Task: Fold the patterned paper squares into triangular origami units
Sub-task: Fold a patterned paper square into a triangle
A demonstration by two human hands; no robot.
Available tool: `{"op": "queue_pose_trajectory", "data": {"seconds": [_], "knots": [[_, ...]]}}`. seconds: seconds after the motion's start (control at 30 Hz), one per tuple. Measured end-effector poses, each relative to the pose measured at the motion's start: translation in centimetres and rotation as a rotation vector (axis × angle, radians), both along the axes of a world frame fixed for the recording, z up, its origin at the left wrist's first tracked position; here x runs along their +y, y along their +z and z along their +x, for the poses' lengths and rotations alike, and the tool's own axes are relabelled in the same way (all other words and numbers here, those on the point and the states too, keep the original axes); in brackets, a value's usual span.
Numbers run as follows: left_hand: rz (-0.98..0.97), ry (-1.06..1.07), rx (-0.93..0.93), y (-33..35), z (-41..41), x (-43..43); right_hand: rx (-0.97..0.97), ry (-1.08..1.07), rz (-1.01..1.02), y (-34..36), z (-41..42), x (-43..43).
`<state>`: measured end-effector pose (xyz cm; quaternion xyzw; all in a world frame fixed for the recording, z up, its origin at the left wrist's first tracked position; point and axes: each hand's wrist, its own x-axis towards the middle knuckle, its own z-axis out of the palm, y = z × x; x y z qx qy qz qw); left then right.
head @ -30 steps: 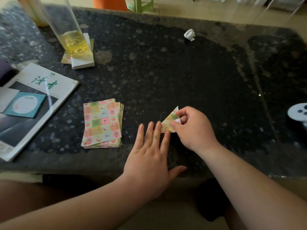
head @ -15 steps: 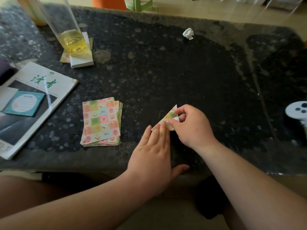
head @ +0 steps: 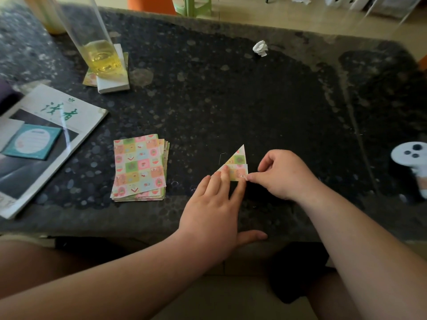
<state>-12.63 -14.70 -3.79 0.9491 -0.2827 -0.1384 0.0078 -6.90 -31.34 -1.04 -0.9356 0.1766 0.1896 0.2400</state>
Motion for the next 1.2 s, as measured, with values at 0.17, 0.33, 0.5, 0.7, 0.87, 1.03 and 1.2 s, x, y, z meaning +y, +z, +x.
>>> {"op": "queue_pose_trajectory", "data": {"seconds": [0.17,0.33,0.5,0.7,0.87,1.03,1.2], "knots": [[0.090,-0.039,0.018,-0.1,-0.1,-0.6,0.019,-0.012,0.023,0.3,-0.1,0.2],[0.117,-0.018,0.063,0.1,-0.1,-0.6,0.144,-0.008,0.122,0.3,-0.4,0.2],[0.064,0.015,0.132,0.8,0.4,0.4,0.209,-0.044,0.105,0.6,0.0,0.4],[0.030,0.087,0.210,1.6,1.4,3.4,0.350,-0.085,0.075,1.2,0.6,-0.4],[0.083,0.073,0.217,2.2,1.2,4.5,0.399,-0.071,0.037,2.0,0.7,-0.7],[0.018,0.073,0.213,2.1,1.5,4.5,0.040,0.038,-0.034,2.1,0.4,0.7],[-0.202,0.151,0.122,2.0,1.9,4.2,-0.199,0.210,0.001,0.9,-0.4,2.4]]}}
